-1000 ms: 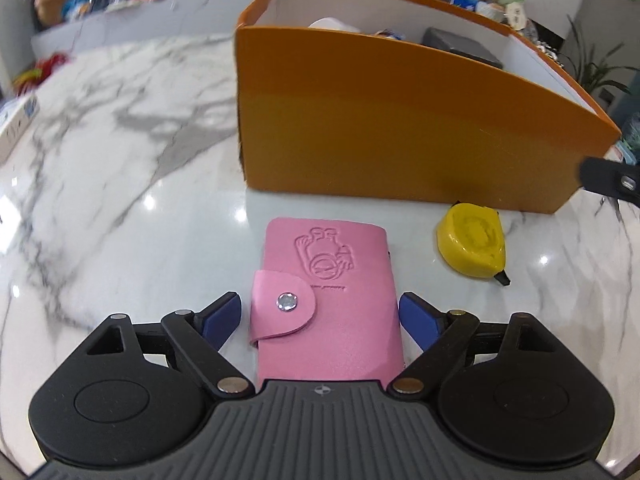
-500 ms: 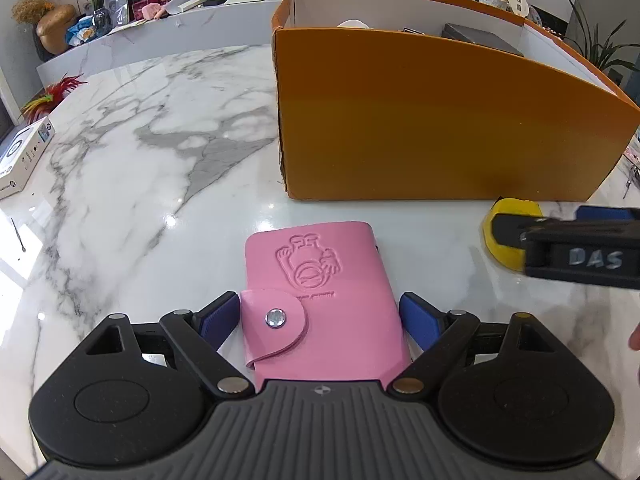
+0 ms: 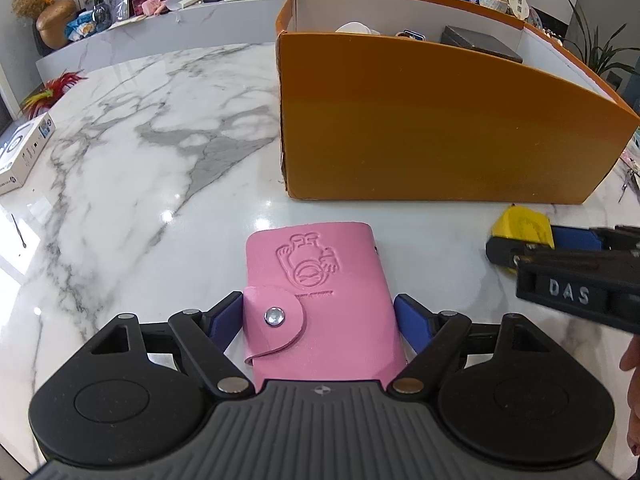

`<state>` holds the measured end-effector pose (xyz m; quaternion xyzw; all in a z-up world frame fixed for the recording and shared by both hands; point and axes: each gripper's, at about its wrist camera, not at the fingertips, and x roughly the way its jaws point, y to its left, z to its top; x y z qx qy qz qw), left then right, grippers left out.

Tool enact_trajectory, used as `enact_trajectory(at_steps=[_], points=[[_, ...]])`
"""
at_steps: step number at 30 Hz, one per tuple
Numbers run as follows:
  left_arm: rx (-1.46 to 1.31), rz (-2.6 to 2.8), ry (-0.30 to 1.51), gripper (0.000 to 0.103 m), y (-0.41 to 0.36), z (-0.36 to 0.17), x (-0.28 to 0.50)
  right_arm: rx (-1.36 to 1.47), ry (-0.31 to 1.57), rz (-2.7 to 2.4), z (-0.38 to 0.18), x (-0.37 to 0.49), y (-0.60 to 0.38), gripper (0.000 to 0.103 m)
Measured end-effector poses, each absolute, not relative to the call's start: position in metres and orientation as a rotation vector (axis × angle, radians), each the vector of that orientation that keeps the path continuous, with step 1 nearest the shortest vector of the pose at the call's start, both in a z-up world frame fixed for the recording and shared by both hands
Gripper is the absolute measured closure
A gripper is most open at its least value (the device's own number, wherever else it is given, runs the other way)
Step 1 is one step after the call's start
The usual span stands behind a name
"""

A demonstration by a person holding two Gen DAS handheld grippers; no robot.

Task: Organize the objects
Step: 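Close the left tool on the pink card holder while the right tool grasps the yellow tape measure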

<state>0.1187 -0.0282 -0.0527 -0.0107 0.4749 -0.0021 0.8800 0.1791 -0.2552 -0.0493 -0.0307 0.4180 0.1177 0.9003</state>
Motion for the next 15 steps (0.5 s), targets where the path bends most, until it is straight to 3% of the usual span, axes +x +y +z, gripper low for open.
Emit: enact_trajectory(at_steps=[15], points=[[-0.047, -0.076, 0.953, 0.01, -0.037, -0.016, 0.099, -0.042, 0.804, 0.298, -0.003, 0.148, -0.283, 0.044]])
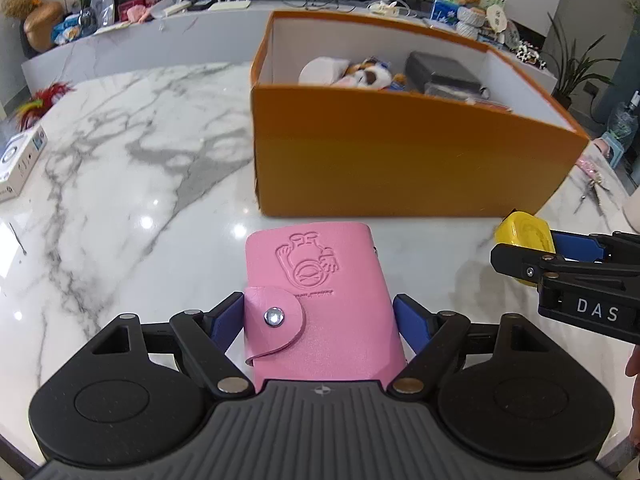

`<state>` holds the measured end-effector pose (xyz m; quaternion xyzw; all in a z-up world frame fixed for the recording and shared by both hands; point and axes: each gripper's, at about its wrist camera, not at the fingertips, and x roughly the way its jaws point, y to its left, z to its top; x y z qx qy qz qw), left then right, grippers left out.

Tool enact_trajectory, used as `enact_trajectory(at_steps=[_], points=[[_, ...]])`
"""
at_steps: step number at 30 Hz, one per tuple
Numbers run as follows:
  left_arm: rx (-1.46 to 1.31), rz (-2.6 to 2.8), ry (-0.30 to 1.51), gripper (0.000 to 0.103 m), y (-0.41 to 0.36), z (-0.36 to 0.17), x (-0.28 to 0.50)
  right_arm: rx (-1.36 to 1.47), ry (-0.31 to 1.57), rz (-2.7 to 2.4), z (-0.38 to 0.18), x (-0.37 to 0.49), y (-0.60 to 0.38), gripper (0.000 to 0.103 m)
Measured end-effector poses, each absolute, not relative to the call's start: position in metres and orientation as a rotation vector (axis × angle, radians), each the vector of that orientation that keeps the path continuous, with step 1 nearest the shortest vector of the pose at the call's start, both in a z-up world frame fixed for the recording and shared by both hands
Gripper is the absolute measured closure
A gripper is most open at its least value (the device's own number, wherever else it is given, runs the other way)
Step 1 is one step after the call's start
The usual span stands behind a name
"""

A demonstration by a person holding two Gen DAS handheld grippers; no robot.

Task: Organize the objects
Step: 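Close the left tool on the pink card holder while the right tool grasps the yellow tape measure, then lift and carry the pink card holder and yellow tape measure into the orange box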

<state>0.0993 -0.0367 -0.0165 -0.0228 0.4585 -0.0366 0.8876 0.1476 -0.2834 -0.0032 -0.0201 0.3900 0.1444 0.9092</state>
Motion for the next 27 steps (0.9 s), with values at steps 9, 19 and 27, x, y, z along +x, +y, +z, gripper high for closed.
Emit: enact_trajectory(at_steps=[9, 19, 27], points=[[-0.047, -0.113, 0.857, 0.01, -0.053, 0.025, 0.089, -0.003, 0.703, 0.293, 0.037, 0.132, -0.307, 0.044], [-0.104, -0.076, 0.69, 0.01, -0.052, 0.087, 0.163, 0.076, 0.552, 0.204, 0.076, 0.159, -0.322, 0.044], [-0.112, -0.054, 0.689, 0.01, -0.05, 0.075, 0.249, 0.097, 0.538, 0.223, 0.07, 0.2, -0.298, 0.044]])
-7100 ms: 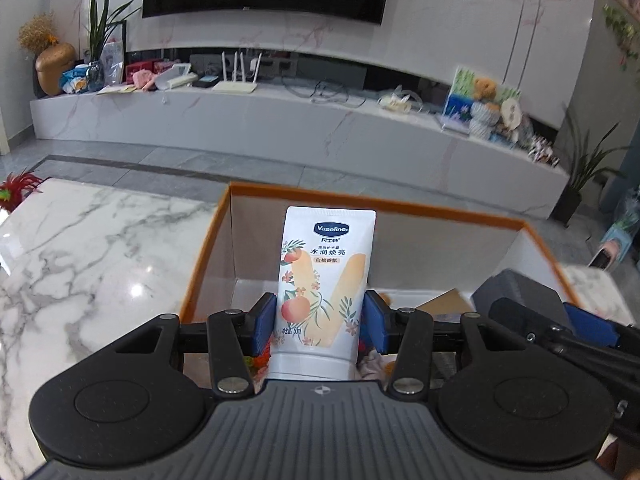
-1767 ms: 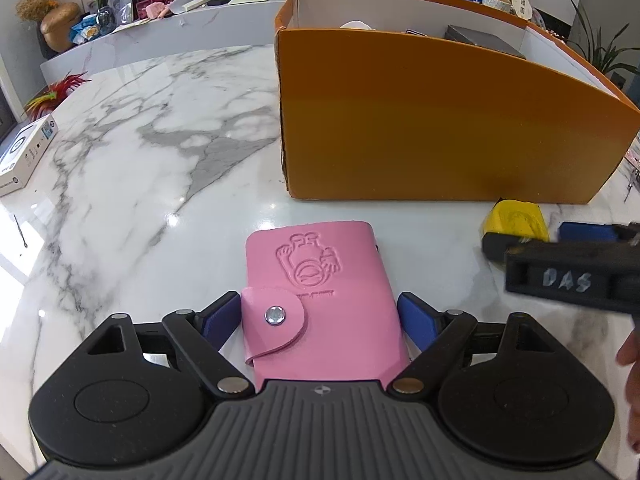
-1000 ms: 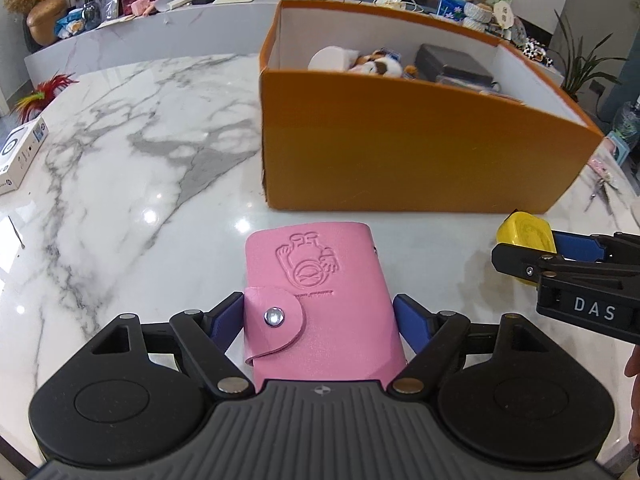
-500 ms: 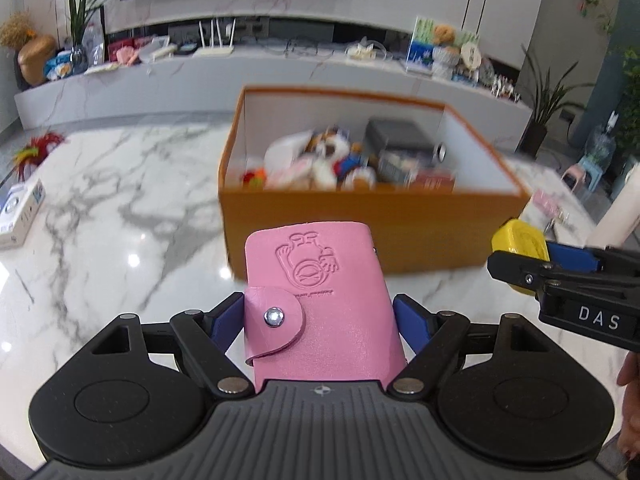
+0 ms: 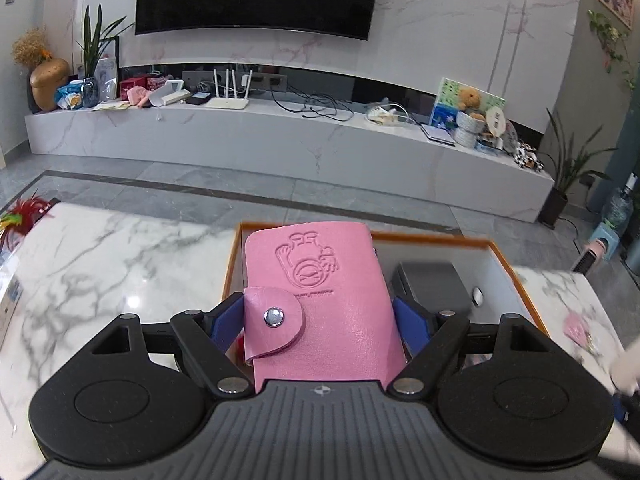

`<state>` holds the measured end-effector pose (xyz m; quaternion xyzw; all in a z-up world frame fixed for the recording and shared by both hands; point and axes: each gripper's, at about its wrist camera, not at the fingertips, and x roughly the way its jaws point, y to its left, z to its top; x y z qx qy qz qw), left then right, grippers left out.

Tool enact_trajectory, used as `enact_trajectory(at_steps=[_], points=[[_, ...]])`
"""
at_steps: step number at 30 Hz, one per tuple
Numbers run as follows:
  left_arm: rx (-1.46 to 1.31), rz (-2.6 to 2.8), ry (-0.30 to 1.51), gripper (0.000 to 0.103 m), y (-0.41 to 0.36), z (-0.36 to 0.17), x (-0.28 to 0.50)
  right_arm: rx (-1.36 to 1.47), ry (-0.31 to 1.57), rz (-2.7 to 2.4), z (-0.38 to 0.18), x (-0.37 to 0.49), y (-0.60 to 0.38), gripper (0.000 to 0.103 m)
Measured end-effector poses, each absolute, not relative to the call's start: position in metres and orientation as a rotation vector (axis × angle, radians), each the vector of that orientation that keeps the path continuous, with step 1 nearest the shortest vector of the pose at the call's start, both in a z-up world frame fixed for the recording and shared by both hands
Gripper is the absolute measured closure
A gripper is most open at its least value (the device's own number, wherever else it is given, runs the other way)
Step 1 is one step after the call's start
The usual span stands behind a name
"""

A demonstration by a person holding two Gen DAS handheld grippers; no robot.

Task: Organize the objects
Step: 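Lift and carry the pink card holder and yellow tape measure into the orange box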

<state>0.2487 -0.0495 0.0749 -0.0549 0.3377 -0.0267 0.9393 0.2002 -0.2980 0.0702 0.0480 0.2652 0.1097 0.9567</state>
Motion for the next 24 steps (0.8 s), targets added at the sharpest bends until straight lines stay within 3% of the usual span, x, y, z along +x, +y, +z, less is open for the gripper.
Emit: enact_trajectory(at_steps=[24], points=[[-0.056, -0.059, 0.845, 0.01, -0.044, 0.027, 0.315, -0.021, 0.681, 0.341, 0.015, 0.27, -0.212, 0.044]])
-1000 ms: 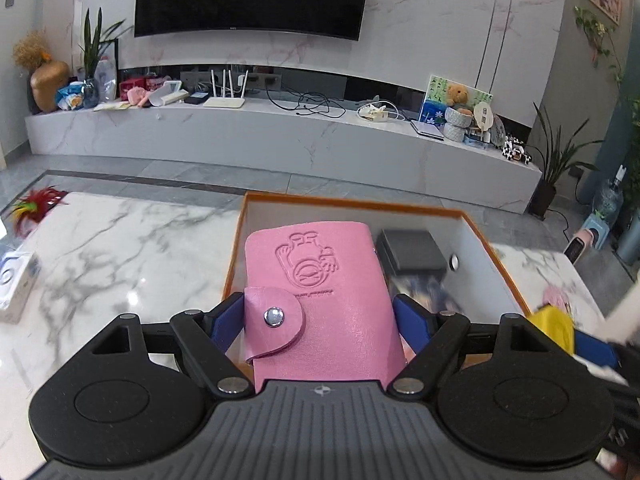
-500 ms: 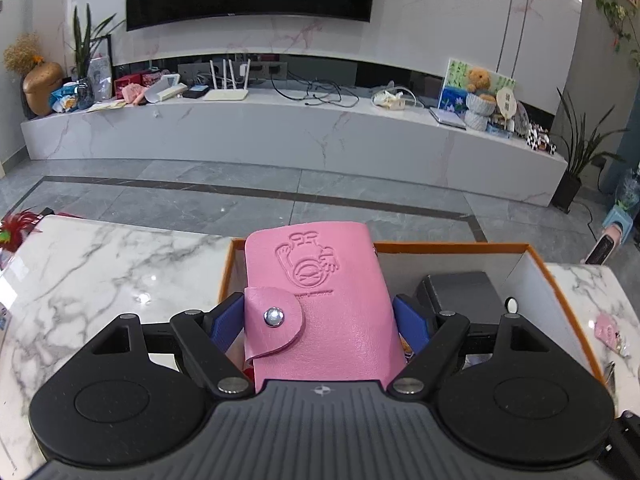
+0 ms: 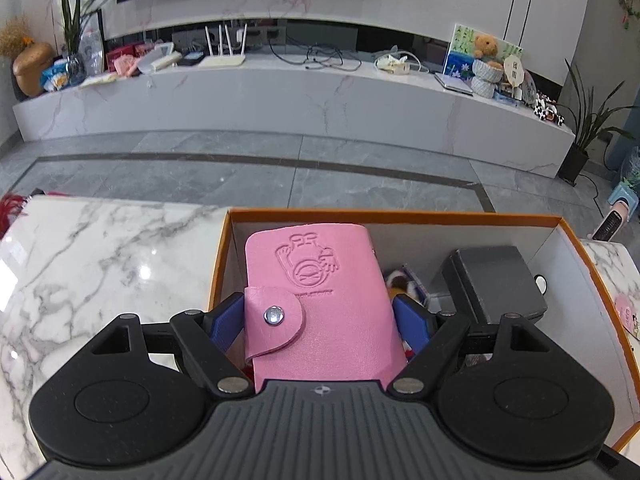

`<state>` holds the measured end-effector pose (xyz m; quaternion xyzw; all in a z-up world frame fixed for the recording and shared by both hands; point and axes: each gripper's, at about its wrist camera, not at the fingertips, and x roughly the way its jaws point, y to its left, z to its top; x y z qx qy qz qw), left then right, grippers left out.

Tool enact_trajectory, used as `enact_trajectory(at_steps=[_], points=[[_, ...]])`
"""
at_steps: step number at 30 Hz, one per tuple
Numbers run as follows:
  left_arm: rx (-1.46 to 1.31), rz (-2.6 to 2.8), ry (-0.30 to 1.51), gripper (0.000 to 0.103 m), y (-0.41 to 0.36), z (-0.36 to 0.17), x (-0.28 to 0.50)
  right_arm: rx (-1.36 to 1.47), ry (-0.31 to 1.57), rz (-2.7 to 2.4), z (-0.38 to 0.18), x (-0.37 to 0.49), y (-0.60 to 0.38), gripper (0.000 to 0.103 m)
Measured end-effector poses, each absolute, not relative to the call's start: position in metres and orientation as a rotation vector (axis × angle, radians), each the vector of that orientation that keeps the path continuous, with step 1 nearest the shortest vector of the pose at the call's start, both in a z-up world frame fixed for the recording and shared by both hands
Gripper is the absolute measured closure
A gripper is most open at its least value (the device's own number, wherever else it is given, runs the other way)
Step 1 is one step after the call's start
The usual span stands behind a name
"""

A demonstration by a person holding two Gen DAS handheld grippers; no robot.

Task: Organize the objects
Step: 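Lift and carry the pink card holder and yellow tape measure into the orange box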

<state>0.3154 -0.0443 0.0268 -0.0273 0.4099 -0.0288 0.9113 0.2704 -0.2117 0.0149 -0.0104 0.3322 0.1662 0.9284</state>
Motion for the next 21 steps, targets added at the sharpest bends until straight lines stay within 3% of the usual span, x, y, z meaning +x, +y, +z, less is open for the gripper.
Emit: enact_trajectory(at_steps=[21], points=[[0.043, -0.06, 0.879, 0.01, -0.062, 0.016, 0.318, -0.015, 0.74, 0.306, 0.007, 0.28, -0.214, 0.044]])
